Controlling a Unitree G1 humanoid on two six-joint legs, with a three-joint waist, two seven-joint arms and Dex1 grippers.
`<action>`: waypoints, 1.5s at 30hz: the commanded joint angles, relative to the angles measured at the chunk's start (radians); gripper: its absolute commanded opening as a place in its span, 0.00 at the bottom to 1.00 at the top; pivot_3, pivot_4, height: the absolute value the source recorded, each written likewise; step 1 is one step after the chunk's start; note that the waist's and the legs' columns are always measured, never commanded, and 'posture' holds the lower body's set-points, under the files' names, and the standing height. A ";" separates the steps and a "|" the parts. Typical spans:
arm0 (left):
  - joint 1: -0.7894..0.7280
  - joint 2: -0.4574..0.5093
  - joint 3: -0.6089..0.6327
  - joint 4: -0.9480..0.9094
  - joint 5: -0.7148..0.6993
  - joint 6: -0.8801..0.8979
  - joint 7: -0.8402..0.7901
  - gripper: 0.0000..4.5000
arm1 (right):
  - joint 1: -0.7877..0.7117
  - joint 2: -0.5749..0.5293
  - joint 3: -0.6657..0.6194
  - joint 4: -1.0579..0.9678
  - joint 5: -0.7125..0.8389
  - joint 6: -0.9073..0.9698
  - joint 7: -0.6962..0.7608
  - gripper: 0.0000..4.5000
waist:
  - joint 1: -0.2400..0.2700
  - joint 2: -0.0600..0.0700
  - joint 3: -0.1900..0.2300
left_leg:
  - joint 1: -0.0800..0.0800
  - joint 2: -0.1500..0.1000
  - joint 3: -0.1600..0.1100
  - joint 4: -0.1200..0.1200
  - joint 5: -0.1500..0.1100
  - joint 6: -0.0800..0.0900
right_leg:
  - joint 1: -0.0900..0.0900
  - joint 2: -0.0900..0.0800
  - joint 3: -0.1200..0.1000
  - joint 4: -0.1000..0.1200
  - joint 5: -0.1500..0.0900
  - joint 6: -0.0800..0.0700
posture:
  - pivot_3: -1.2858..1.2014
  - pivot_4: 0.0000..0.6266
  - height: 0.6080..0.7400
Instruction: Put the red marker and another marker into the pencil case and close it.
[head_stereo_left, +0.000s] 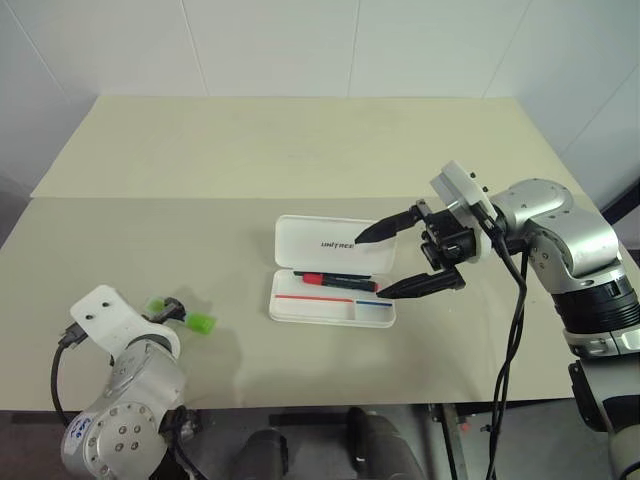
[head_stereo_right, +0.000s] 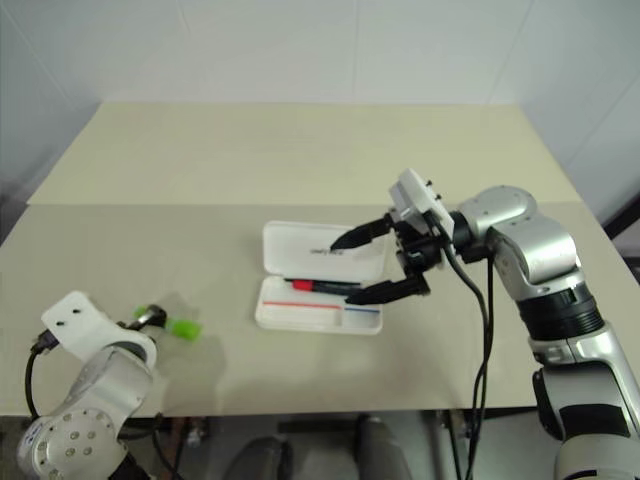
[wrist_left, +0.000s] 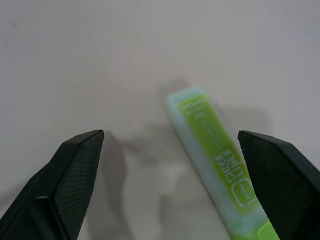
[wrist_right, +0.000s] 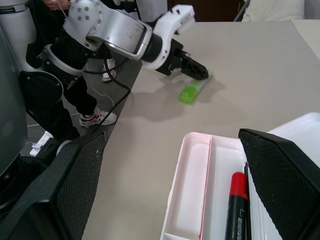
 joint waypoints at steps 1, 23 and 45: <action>-0.109 -0.107 0.056 0.043 -0.067 -0.039 0.051 1.00 | -0.004 -0.005 -0.024 -0.024 0.025 -0.010 0.088 0.99 | 0.001 0.000 0.000 | 0.000 0.000 0.000 0.000 0.000 0.000 | 0.000 0.000 0.000 0.000 0.000 0.000 | 0.52 0.24 1.00; -0.098 -0.011 -0.047 0.173 -0.342 -0.119 0.391 0.34 | -0.031 0.025 -0.039 0.003 0.022 -0.019 0.078 1.00 | 0.039 0.002 -0.001 | 0.001 -0.002 0.001 0.000 0.000 0.000 | 0.001 -0.001 0.001 -0.001 -0.003 -0.005 | 0.52 0.24 1.00; -0.061 0.486 -0.095 0.219 -0.126 -0.399 -0.335 0.24 | 0.025 0.041 -0.067 -0.001 0.010 -0.018 0.014 1.00 | 0.023 0.000 0.000 | -0.001 0.000 0.000 -0.002 0.002 -0.002 | -0.001 0.000 -0.001 -0.002 -0.002 -0.008 | 0.52 0.24 1.00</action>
